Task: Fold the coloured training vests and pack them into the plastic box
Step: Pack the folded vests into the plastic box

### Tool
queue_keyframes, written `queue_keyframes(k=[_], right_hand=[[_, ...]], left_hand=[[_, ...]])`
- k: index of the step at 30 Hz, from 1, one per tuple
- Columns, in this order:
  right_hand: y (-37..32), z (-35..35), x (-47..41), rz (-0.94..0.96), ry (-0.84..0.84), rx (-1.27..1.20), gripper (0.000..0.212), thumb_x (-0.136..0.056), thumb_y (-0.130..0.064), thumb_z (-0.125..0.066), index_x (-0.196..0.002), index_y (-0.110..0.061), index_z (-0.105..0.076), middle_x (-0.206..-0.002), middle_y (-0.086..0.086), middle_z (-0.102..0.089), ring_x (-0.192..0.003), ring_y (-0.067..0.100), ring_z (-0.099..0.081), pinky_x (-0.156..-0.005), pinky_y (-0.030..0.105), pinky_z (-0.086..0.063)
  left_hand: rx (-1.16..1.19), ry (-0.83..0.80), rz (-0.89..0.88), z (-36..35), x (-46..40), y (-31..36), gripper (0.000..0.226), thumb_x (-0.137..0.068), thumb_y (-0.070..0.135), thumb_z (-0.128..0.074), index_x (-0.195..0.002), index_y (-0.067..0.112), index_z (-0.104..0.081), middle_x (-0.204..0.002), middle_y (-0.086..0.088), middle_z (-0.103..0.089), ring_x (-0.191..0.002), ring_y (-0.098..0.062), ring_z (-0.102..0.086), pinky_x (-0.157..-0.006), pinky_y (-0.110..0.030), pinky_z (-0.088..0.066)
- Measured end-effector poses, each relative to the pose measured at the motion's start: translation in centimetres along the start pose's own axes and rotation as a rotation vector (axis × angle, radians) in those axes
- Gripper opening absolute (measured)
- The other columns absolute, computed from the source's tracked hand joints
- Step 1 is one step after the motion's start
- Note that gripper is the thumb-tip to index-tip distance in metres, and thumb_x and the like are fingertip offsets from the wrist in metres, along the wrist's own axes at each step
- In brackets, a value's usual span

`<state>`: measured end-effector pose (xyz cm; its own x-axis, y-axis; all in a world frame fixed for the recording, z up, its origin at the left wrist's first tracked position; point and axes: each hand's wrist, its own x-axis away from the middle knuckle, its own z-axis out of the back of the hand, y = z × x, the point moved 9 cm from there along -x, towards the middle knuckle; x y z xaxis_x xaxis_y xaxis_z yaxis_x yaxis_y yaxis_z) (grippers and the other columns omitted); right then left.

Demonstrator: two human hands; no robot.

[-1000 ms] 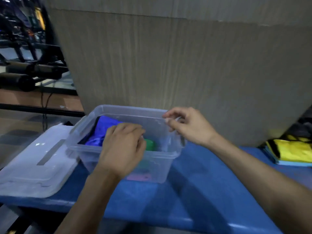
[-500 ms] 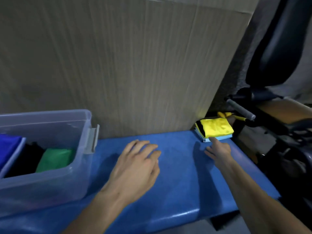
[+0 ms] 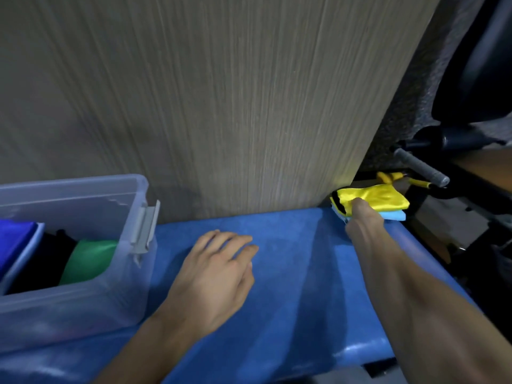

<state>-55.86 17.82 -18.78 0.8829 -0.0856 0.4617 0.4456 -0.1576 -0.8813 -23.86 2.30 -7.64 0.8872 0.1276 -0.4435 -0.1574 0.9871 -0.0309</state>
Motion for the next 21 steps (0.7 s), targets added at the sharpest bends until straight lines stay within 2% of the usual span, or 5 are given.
queue_keyframes(k=[4,8,12,16,21], right_hand=[[1.2,1.9,2.7,-0.035,0.055,-0.092,0.053,-0.081,-0.023,-0.074,-0.127,-0.009,-0.053,-0.113,0.007,-0.057,-0.095,0.028,-0.059,-0.075,0.039,-0.052],[4.2,3.0,6.7,-0.076,-0.072,-0.106,0.052,-0.083,-0.013,-0.072,-0.131,-0.004,-0.054,-0.12,0.015,-0.063,-0.087,0.026,-0.063,-0.06,0.038,-0.052],[6.4,2.9,12.5,-0.092,-0.167,-0.096,0.038,-0.086,-0.008,-0.071,-0.119,-0.004,-0.054,-0.114,0.017,-0.062,-0.079,0.024,-0.062,-0.059,0.038,-0.053],[7.6,-0.7,21.0,-0.152,-0.428,-0.103,0.032,-0.091,-0.01,-0.064,-0.123,-0.009,-0.057,-0.105,0.012,-0.067,-0.085,0.023,-0.066,-0.064,0.038,-0.058],[3.2,-7.2,32.3,-0.063,-0.736,-0.079,0.013,-0.094,-0.01,-0.059,-0.105,-0.014,-0.065,-0.088,0.003,-0.076,-0.089,0.02,-0.069,-0.073,0.036,-0.063]], left_hand=[[0.003,0.05,0.012,2.6,1.7,-0.4,0.033,-0.091,0.026,-0.046,-0.107,0.019,-0.075,-0.118,0.003,-0.071,-0.107,-0.023,-0.065,-0.102,-0.043,-0.044],[0.039,0.066,0.035,5.0,4.1,-0.7,0.035,-0.092,0.026,-0.046,-0.109,0.019,-0.075,-0.12,0.003,-0.071,-0.11,-0.022,-0.065,-0.101,-0.043,-0.048],[0.081,0.133,0.058,8.0,6.0,-1.3,0.033,-0.09,0.023,-0.05,-0.112,0.017,-0.074,-0.12,0.003,-0.07,-0.11,-0.023,-0.063,-0.099,-0.042,-0.049],[0.124,0.274,0.136,12.2,8.8,-4.0,0.032,-0.088,0.019,-0.053,-0.113,0.017,-0.074,-0.118,0.005,-0.07,-0.11,-0.021,-0.063,-0.098,-0.04,-0.047],[0.076,0.404,0.383,17.2,13.3,-13.0,0.034,-0.089,0.026,-0.045,-0.109,0.019,-0.072,-0.11,0.003,-0.072,-0.103,-0.021,-0.064,-0.093,-0.037,-0.045]])
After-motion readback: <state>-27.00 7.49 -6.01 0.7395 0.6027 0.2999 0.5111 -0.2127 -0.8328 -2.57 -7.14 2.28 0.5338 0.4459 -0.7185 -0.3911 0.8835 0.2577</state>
